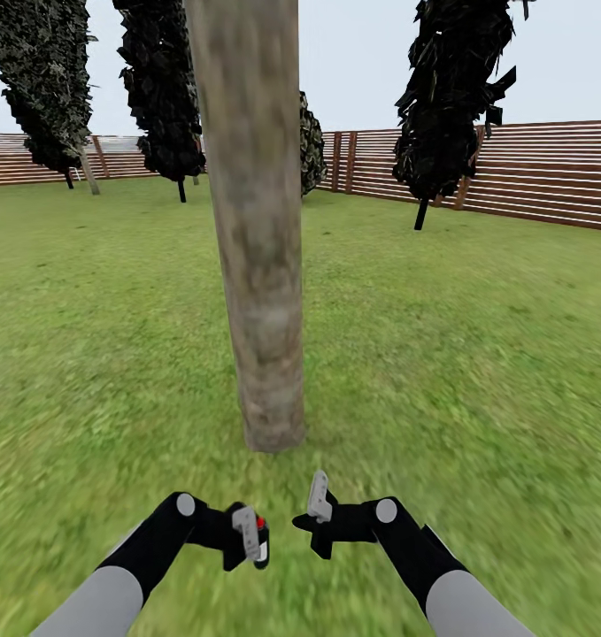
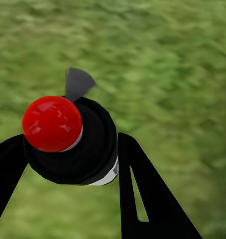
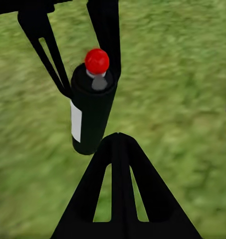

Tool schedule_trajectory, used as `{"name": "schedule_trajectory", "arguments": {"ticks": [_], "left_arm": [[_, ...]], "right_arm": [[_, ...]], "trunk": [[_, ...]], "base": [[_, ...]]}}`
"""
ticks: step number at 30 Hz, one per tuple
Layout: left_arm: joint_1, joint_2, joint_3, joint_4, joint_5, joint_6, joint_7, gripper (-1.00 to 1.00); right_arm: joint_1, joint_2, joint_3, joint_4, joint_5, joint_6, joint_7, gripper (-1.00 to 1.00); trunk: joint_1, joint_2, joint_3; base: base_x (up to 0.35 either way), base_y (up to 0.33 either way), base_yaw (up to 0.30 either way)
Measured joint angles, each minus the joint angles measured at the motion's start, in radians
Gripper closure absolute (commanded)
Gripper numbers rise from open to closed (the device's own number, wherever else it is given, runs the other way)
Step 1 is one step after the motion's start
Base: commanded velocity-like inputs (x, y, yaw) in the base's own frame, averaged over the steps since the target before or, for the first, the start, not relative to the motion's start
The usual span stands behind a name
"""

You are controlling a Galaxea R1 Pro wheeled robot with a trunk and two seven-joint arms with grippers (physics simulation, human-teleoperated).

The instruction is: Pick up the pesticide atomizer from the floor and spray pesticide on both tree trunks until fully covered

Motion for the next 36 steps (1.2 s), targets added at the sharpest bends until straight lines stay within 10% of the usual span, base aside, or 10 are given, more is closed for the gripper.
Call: {"name": "schedule_trajectory", "arguments": {"ticks": [36], "left_arm": [[0.006, -0.067, -0.001, 0.019, 0.007, -0.003, 0.058, 1.0]], "right_arm": [[0.0, 0.0, 0.0, -0.003, 0.001, 0.0, -0.001, 1.0]], "trunk": [[0.0, 0.0, 0.0]], "base": [[0.0, 0.0, 0.0]]}}
